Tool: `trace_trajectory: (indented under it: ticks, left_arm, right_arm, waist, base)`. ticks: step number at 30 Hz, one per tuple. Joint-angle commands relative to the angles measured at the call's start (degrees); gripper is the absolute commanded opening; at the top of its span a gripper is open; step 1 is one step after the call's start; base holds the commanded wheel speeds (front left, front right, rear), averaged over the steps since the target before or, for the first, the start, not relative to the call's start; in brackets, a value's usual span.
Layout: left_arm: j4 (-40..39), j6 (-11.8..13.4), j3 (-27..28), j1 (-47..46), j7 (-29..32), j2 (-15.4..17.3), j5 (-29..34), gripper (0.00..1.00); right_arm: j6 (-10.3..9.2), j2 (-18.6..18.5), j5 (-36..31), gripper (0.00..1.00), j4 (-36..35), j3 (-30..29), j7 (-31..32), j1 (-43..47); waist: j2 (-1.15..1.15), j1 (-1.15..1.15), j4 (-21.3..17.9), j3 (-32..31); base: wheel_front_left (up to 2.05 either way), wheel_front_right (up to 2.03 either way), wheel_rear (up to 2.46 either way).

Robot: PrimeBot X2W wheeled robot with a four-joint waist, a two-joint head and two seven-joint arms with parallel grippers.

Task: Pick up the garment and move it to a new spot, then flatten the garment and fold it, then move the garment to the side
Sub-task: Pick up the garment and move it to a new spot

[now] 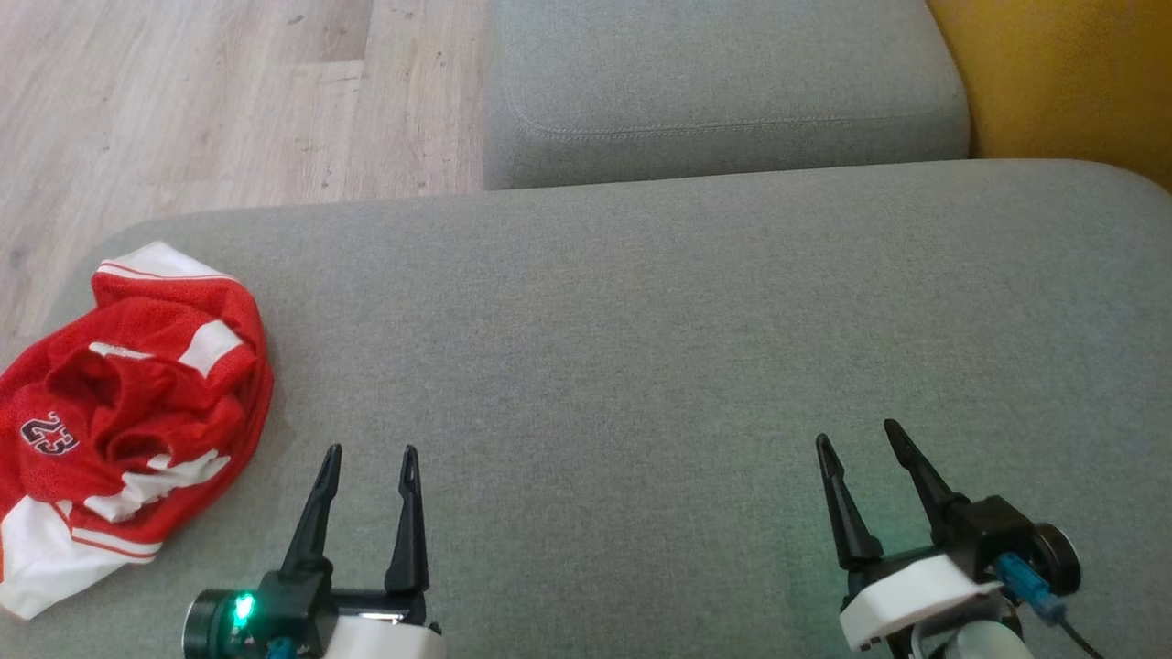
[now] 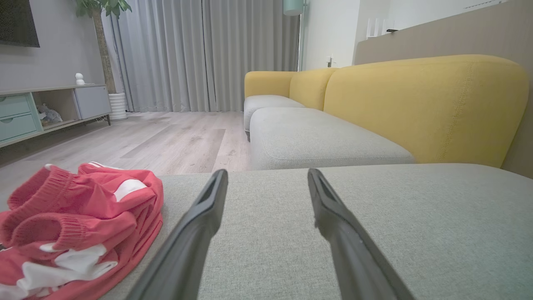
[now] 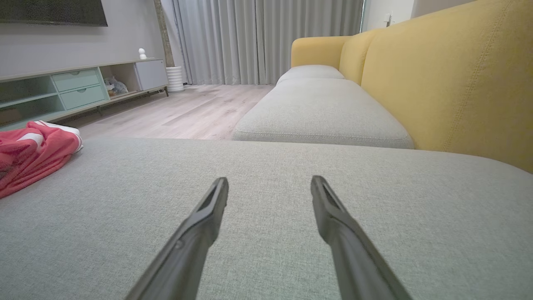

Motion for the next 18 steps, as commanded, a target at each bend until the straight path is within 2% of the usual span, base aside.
trace_trajectory:
  ticks: [1, 5, 9, 18]
  left_arm:
    - [-1.5, -0.2, 1.4, -1.4, -0.5, 0.3, 0.0, 1.00]
    - [-1.1, -0.3, 1.1, -1.5, -0.5, 0.3, 0.0, 1.00]
    - [-0.6, -0.3, 0.6, -1.9, -0.5, 0.3, -0.1, 1.00]
    - [0.0, -0.3, 1.4, -2.1, -0.5, 0.3, 0.4, 1.00]
  right_arm:
    - [-0.04, -0.6, -0.1, 1.00, -1.5, 1.0, -0.8, -2.7]
    - [-0.04, -0.6, -0.1, 1.00, -1.4, 0.6, -0.8, -2.5]
    - [-0.04, -0.6, -0.2, 1.00, -1.3, -0.2, -0.8, -1.6]
    - [-0.04, -0.6, 0.4, 1.00, -1.7, 0.0, -0.8, -1.3]
  waist:
    - [0.00, 0.00, 0.0, -0.1]
    - [0.00, 0.00, 0.4, -0.3]
    - [0.00, 0.00, 2.6, -0.4]
    - [0.00, 0.00, 11.6, 0.0]
  base:
    - [0.00, 0.00, 0.00]
    - [0.00, 0.00, 0.00]
    - [0.00, 0.00, 0.00]
    - [0.00, 0.00, 0.00]
